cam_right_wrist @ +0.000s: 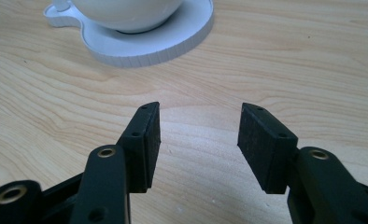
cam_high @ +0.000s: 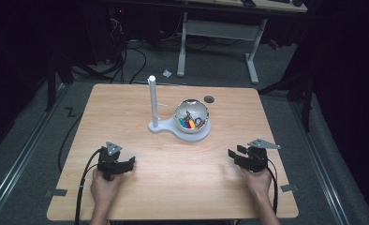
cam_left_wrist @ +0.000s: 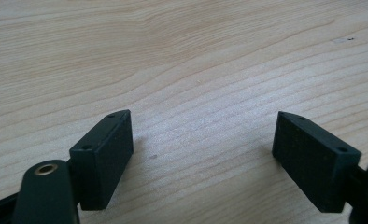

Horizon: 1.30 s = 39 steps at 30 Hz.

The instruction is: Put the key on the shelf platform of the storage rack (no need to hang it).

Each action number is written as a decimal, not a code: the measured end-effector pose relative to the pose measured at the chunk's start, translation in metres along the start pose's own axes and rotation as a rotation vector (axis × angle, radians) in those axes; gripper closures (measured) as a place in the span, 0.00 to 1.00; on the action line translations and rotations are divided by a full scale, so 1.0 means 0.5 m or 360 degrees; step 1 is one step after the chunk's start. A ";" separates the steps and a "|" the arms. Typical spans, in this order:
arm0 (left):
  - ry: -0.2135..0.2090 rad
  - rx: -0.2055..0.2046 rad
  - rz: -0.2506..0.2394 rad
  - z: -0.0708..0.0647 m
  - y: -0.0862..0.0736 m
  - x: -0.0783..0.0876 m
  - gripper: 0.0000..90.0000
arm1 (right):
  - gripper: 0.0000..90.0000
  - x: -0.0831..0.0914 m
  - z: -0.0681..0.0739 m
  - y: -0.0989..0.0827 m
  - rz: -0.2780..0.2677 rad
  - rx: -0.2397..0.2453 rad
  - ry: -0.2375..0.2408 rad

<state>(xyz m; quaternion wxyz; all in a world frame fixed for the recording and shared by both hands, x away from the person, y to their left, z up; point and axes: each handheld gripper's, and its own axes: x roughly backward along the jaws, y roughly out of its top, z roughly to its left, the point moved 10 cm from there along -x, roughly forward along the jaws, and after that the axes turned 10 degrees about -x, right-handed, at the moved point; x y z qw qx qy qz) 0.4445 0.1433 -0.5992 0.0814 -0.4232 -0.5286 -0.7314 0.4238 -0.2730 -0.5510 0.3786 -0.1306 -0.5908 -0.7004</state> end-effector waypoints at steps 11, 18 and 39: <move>0.0000 0.0000 0.0000 0.000 0.000 0.000 0.23 | 0.53 -0.034 -0.012 -0.028 0.0035 0.0026 -0.0077; 0.0000 0.0001 0.0000 0.000 0.000 0.000 0.23 | 0.54 -0.049 -0.022 -0.043 0.0058 0.0032 -0.0126; 0.0000 0.0001 0.0000 0.000 0.000 0.000 0.23 | 0.49 -0.059 -0.019 -0.050 0.0124 0.0135 -0.0223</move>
